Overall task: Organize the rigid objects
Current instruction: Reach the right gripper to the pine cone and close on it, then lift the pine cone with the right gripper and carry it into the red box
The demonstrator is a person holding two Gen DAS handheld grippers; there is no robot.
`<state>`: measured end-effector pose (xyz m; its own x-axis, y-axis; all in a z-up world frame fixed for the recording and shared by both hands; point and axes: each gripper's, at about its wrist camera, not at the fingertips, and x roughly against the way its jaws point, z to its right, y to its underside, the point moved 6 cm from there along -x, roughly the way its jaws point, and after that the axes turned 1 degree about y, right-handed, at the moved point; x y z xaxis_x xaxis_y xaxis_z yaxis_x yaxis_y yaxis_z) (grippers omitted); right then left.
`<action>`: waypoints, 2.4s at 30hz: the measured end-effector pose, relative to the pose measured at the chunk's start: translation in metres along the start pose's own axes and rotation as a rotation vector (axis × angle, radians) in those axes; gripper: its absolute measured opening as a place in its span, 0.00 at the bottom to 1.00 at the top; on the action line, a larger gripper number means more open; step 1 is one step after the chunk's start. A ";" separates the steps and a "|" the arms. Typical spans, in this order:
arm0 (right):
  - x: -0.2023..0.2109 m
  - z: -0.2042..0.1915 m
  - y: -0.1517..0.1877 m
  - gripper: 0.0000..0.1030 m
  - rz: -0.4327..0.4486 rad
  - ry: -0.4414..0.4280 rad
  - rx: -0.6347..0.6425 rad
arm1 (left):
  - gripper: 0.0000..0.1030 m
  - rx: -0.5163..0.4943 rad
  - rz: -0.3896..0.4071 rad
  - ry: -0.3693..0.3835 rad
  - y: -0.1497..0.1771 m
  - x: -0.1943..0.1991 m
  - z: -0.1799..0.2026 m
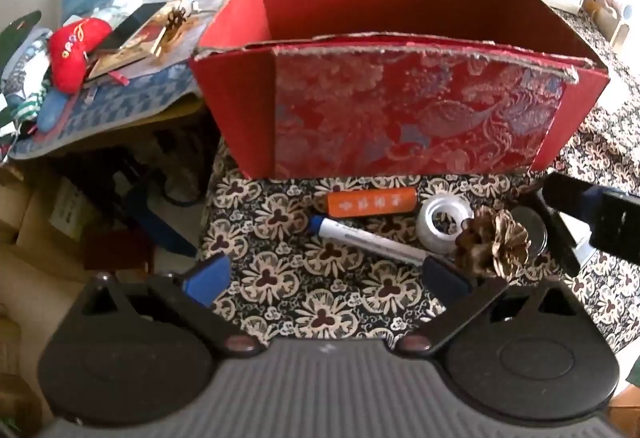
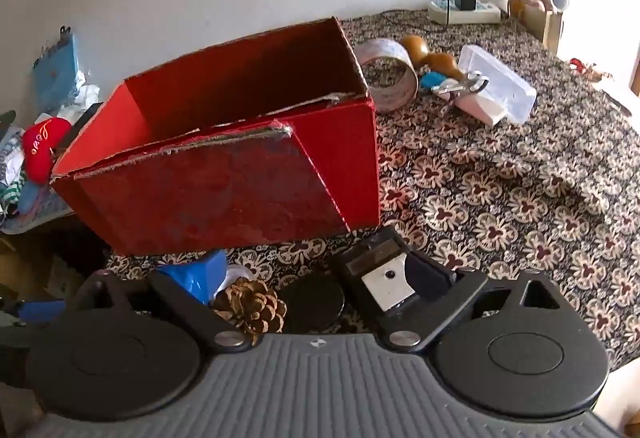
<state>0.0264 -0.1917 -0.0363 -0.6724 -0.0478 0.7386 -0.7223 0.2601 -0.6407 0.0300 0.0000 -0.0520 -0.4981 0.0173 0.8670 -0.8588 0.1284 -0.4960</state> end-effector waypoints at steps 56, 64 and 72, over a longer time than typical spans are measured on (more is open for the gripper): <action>-0.010 0.009 0.016 0.24 -0.171 -0.327 -0.161 | 0.89 -0.103 0.017 0.449 0.013 -0.002 0.056; -0.022 0.004 0.017 0.24 -0.219 -0.380 -0.150 | 0.71 -0.124 0.020 0.477 0.004 -0.007 0.064; -0.032 0.002 0.014 0.23 -0.236 -0.402 -0.148 | 0.57 -0.123 -0.005 0.487 0.002 -0.016 0.064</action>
<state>0.0374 -0.1884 -0.0689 -0.5232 -0.4827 0.7023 -0.8515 0.3302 -0.4075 0.0290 -0.0639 -0.0701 -0.3549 0.4731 0.8064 -0.8262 0.2449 -0.5073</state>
